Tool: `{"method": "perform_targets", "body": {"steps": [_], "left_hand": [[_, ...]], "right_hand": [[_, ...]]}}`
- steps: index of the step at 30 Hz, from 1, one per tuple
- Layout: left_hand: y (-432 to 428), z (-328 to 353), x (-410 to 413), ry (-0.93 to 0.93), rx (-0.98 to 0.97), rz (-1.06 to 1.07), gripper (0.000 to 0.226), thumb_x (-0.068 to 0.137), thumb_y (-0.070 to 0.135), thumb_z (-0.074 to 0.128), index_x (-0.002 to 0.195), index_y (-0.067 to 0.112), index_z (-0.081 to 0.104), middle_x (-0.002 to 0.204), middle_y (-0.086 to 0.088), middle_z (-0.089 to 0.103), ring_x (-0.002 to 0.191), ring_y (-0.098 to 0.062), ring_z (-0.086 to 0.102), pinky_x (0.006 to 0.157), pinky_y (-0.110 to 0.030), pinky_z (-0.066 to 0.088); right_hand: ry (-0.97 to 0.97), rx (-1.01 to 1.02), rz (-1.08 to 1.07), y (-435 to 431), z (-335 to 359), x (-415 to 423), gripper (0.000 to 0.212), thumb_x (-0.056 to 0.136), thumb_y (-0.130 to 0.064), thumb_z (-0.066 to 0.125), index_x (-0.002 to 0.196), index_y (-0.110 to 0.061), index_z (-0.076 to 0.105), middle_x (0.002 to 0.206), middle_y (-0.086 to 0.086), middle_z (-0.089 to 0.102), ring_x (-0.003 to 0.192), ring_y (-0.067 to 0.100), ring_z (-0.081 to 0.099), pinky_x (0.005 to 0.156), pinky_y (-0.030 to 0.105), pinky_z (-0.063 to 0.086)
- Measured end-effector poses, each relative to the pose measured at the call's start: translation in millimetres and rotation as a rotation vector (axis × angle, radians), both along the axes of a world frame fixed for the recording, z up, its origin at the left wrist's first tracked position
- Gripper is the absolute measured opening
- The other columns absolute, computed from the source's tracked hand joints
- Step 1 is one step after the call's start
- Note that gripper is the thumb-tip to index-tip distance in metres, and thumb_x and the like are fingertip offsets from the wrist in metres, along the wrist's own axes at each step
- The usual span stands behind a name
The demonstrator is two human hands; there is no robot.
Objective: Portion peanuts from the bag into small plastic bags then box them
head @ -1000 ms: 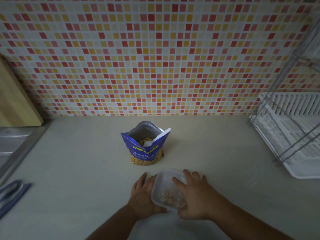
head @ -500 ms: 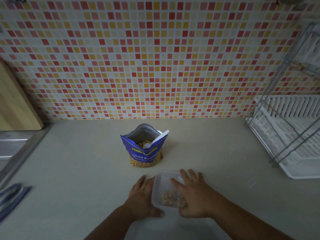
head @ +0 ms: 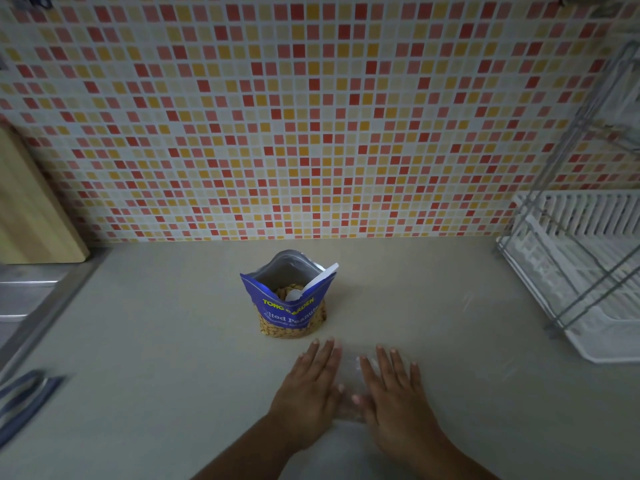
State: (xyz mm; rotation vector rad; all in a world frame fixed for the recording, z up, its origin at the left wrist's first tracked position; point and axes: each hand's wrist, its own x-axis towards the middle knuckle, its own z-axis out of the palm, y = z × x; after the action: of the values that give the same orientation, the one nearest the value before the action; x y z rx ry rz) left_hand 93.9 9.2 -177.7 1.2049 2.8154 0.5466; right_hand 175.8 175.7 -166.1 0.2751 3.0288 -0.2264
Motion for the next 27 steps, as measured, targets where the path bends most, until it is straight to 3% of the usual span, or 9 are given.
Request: {"method": "perform_targets", "body": {"steps": [2, 3, 6, 9, 12, 15, 19, 22, 27], "left_hand": [[4.5, -2.6, 1.4, 0.021, -0.066, 0.046, 0.06, 0.097, 0.046, 0.009, 0.143, 0.014, 0.032, 0.148, -0.004, 0.039, 0.135, -0.027, 0.039, 0.103, -0.044, 0.044], [8.7, -3.6, 0.7, 0.041, -0.081, 0.07, 0.058, 0.097, 0.045, 0.01, 0.14, 0.015, 0.036, 0.145, -0.004, 0.044, 0.132, -0.026, 0.045, 0.101, -0.041, 0.046], [28.2, 6.4, -2.3, -0.014, -0.123, 0.108, 0.058, 0.097, 0.045, 0.01, 0.135, 0.016, 0.043, 0.14, -0.003, 0.052, 0.129, -0.023, 0.048, 0.111, -0.029, 0.024], [52.7, 10.4, -17.1, 0.004, -0.153, 0.11, 0.055, 0.095, 0.043, 0.022, 0.13, 0.012, 0.052, 0.134, -0.006, 0.057, 0.124, -0.024, 0.054, 0.11, -0.027, 0.006], [72.7, 12.5, -33.7, 0.006, -0.22, 0.119, 0.062, 0.096, 0.043, 0.015, 0.123, 0.01, 0.061, 0.128, -0.007, 0.062, 0.118, -0.023, 0.059, 0.11, -0.029, 0.012], [83.7, 13.1, -45.6, 0.026, -0.267, 0.14, 0.06, 0.095, 0.042, 0.019, 0.12, 0.009, 0.063, 0.124, -0.007, 0.064, 0.116, -0.023, 0.06, 0.108, -0.035, 0.018], [86.3, 15.6, -57.3, 0.08, -0.21, 0.192, 0.065, 0.096, 0.043, 0.01, 0.133, 0.008, 0.05, 0.143, -0.006, 0.044, 0.131, -0.019, 0.045, 0.115, -0.034, 0.009], [86.8, 11.8, -59.1, 0.046, -0.297, 0.159, 0.069, 0.097, 0.04, 0.007, 0.12, 0.007, 0.063, 0.126, -0.009, 0.063, 0.115, -0.024, 0.061, 0.111, -0.033, 0.01], [85.2, 12.7, -59.5, 0.107, -0.249, 0.154, 0.073, 0.097, 0.041, 0.003, 0.116, 0.009, 0.066, 0.12, -0.008, 0.067, 0.111, -0.024, 0.064, 0.11, -0.031, 0.003]], "right_hand": [[0.024, -0.004, 0.005, 5.2, -3.7, -1.2, 0.064, 0.093, -0.055, 0.007, 0.127, -0.024, 0.052, 0.131, 0.012, 0.061, 0.125, 0.028, 0.037, 0.113, 0.043, 0.0], [0.028, -0.001, 0.009, 10.0, -4.0, -3.3, 0.063, 0.093, -0.055, 0.007, 0.128, -0.024, 0.05, 0.132, 0.012, 0.06, 0.126, 0.028, 0.037, 0.112, 0.043, 0.002], [0.051, 0.021, 0.021, 32.2, -3.2, -15.1, 0.065, 0.093, -0.055, 0.009, 0.128, -0.024, 0.054, 0.133, 0.011, 0.059, 0.126, 0.031, 0.048, 0.112, 0.041, 0.004], [0.046, 0.043, 0.04, 57.5, -0.2, -34.0, 0.065, 0.095, -0.055, 0.009, 0.128, -0.023, 0.055, 0.134, 0.011, 0.058, 0.122, 0.031, 0.057, 0.111, 0.039, 0.003], [0.041, 0.064, 0.05, 75.5, 0.6, -53.2, 0.067, 0.095, -0.055, 0.008, 0.129, -0.023, 0.056, 0.136, 0.01, 0.057, 0.123, 0.03, 0.056, 0.111, 0.038, 0.002], [0.041, 0.077, 0.066, 85.1, 1.5, -69.4, 0.069, 0.096, -0.054, 0.007, 0.127, -0.023, 0.059, 0.134, 0.009, 0.059, 0.122, 0.029, 0.057, 0.11, 0.037, 0.003], [0.078, 0.105, 0.105, 91.2, -1.2, -82.9, 0.068, 0.097, -0.053, 0.007, 0.125, -0.023, 0.06, 0.132, 0.009, 0.06, 0.121, 0.029, 0.058, 0.111, 0.039, 0.004], [0.049, 0.096, 0.116, 92.2, -2.5, -86.1, 0.067, 0.096, -0.054, 0.007, 0.125, -0.024, 0.06, 0.133, 0.008, 0.06, 0.121, 0.028, 0.058, 0.111, 0.039, 0.004], [0.039, 0.109, 0.131, 93.1, 0.0, -85.9, 0.065, 0.096, -0.055, 0.01, 0.127, -0.024, 0.057, 0.134, 0.007, 0.059, 0.123, 0.026, 0.057, 0.11, 0.039, 0.005]]}}
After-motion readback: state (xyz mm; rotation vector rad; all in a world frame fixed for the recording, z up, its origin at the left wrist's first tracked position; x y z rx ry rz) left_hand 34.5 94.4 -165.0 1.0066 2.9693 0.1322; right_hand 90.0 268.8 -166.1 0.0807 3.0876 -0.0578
